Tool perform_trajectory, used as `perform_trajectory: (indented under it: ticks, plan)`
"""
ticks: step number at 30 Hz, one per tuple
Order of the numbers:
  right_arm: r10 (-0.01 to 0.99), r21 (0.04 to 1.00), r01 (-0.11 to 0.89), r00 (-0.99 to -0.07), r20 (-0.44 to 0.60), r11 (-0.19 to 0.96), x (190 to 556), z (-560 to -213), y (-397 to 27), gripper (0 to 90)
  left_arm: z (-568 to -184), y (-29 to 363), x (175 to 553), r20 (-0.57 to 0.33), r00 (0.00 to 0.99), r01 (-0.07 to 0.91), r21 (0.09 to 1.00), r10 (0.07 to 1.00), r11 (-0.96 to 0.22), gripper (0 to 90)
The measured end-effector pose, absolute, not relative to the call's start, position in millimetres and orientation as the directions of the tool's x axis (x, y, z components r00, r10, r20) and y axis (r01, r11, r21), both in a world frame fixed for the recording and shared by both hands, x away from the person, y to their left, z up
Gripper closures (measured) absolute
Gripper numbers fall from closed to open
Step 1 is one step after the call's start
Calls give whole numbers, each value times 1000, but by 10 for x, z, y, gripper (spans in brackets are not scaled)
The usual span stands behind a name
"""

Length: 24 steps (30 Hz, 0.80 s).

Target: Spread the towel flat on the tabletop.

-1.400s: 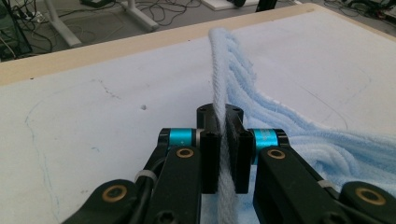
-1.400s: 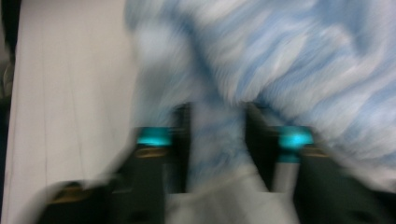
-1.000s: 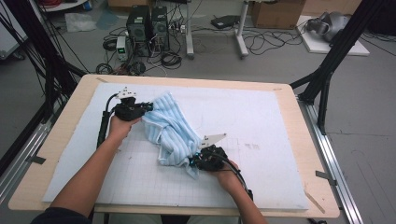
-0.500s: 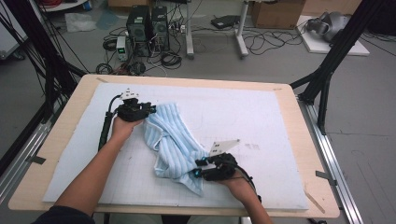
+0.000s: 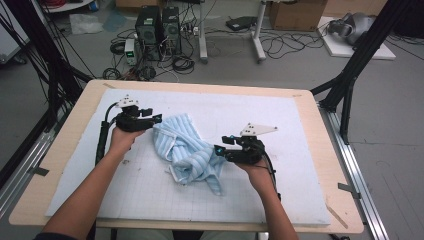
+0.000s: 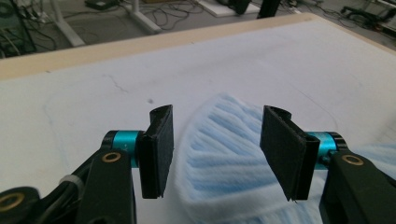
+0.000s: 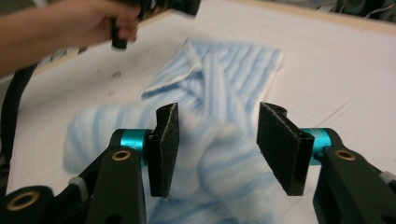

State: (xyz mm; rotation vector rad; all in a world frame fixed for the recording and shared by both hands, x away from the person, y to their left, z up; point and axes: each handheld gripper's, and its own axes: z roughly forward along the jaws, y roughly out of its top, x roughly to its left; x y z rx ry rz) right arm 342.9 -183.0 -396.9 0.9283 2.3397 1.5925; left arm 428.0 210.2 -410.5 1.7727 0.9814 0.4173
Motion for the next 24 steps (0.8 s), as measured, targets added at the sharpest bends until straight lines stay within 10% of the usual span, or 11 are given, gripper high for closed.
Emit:
perform_trajectory:
  ticks: [12, 17, 24]
  plan:
    - [631, 871, 421, -755, 182, 253, 3503, -4014, -1913, 461, -4367, 1540, 3951, -41, 765, 403, 808, 643, -429, 405]
    - [643, 860, 442, -741, 192, 253, 3580, -4078, -1895, 450, -4367, 1581, 3910, 38, 765, 367, 795, 643, -483, 798]
    - [672, 842, 468, -717, 185, 268, 3802, -4076, -1837, 449, -4251, 2053, 3824, -77, 709, 400, 863, 701, -309, 806]
